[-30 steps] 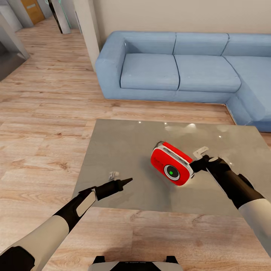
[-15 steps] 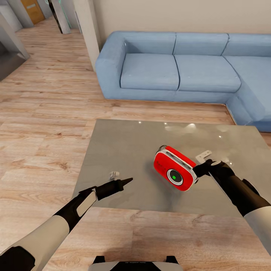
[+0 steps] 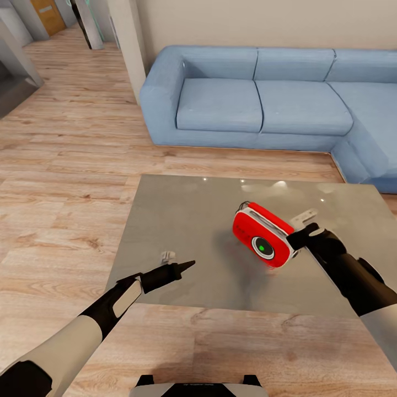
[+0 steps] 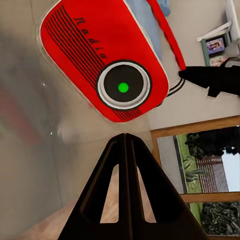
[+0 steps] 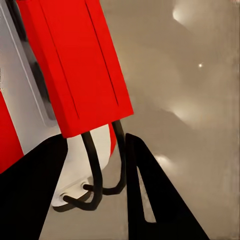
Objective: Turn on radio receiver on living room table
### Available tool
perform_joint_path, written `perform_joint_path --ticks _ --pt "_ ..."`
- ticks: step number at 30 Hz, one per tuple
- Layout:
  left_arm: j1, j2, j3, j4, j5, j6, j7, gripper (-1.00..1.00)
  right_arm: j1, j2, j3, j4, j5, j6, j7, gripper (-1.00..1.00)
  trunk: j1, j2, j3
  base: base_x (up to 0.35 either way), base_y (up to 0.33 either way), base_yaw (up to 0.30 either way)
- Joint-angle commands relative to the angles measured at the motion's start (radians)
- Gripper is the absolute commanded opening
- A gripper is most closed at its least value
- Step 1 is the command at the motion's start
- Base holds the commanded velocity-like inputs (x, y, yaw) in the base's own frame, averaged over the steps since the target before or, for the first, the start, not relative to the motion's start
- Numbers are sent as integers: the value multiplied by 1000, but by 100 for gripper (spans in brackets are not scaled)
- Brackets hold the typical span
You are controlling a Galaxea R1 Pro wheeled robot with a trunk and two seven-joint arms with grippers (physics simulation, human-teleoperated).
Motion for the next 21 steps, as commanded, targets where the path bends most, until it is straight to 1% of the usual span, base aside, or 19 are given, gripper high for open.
perform_joint_path --ticks 1,3,10,16,21 --pt "0 0 0 0 0 0 0 -100 0 0 0 -4 -2 2 -18 -100 0 0 0 0 0 0" --pt "0 0 0 0 0 0 0 -100 0 -1 0 -8 -2 4 -43 -100 0 0 0 0 0 0" --pt "0 0 0 0 0 0 -1 -100 1 -1 1 -8 -2 2 -67 -100 0 0 0 0 0 0" --pt "0 0 0 0 0 0 -1 -100 3 1 2 -4 -5 -8 -116 -100 0 0 0 0 0 0" --pt "0 1 0 0 0 0 -2 -100 6 6 2 10 -9 -43 -129 -100 0 0 0 0 0 0"
